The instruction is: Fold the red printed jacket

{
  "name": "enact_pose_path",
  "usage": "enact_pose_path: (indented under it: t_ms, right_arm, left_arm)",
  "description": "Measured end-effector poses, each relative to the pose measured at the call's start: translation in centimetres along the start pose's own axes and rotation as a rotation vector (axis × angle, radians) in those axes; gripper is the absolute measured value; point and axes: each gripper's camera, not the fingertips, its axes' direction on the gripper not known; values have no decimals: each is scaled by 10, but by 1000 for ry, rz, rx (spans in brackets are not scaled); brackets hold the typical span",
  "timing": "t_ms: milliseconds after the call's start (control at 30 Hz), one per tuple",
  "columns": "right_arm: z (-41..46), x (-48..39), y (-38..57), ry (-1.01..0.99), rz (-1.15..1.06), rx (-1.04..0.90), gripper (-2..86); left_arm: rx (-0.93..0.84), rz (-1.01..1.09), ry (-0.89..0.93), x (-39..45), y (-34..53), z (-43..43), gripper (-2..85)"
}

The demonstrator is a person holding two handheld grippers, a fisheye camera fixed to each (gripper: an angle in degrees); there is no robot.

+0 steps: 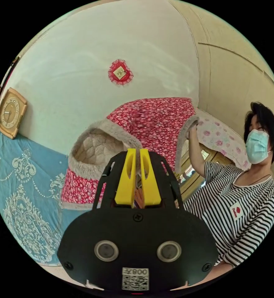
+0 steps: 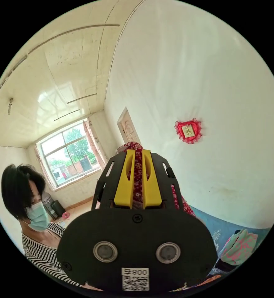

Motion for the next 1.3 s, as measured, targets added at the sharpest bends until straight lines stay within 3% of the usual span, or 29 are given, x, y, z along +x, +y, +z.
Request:
enact_pose_path:
  t_ms: [167,300,567,767,967,1100,1300]
  right_arm:
    - [79,34,48,226,-32,-236,50]
    - [122,96,113,253,49,-421,63]
    - [145,272,352,109,534,-708,76]
    - [106,324,518,-30,822,-711,85]
    - [29,378,624,-99,1127,-542,103]
    - [7,358,646,-211,1078,-449,107]
    - [47,275,670,-577,945,-458,134]
  left_arm:
    - [94,115,121,65,-23,-61,21]
    - [122,194,148,108,-46,-86,20]
    - [203,205,102,157,-92,-129,19]
    - [234,188,110,179,-110,-157,19]
    - [181,238,75,207,-127,-159,19]
    - [174,213,64,210,-131,-156,18]
    - [156,193,66,211,-132,-160,18]
